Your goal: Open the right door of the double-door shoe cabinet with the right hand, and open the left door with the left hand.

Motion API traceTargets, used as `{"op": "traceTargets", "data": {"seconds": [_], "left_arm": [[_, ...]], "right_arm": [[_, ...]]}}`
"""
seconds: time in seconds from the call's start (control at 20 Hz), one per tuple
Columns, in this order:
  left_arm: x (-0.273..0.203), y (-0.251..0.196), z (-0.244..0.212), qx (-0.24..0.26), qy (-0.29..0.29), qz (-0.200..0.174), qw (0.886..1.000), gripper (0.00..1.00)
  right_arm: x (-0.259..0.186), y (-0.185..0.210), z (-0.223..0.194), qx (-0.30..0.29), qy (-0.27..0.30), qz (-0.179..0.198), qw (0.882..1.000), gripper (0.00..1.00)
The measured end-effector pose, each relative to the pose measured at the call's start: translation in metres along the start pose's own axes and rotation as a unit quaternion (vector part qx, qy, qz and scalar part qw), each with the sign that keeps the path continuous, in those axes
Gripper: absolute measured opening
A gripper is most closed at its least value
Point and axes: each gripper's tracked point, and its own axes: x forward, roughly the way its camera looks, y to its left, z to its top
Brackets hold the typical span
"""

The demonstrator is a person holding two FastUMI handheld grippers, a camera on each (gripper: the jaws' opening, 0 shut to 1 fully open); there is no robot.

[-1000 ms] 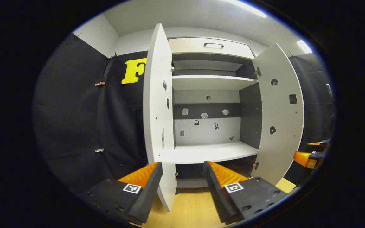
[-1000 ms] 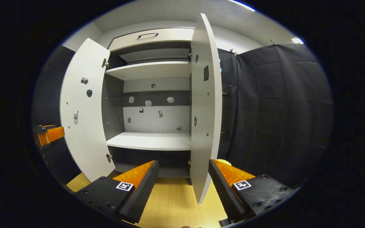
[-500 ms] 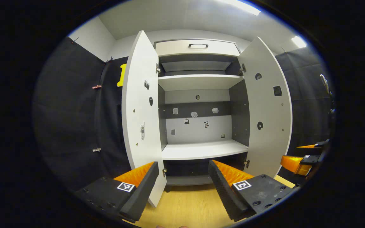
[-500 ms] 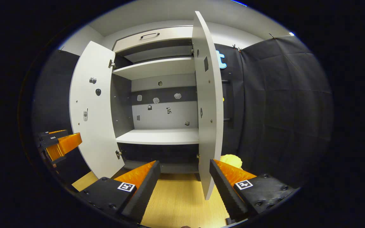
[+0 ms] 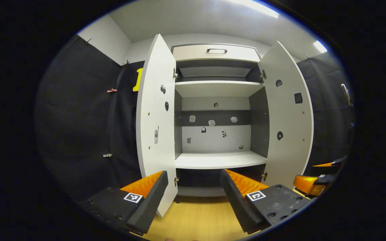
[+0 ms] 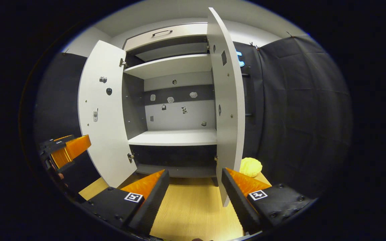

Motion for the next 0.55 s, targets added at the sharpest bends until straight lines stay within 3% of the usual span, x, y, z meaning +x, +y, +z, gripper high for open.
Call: {"op": "traceTargets", "data": {"seconds": [0.25, 0.55], "left_arm": [[0.003, 0.010, -0.010, 0.017, 0.015, 0.005, 1.000, 0.97], [-0.003, 0.008, -0.017, 0.001, 0.014, -0.013, 1.000, 0.97]], "right_arm": [[-0.003, 0.010, 0.008, -0.001, -0.023, 0.008, 1.000, 0.98], [-0.006, 0.018, 0.000, -0.012, -0.022, 0.007, 1.000, 0.98]]}}
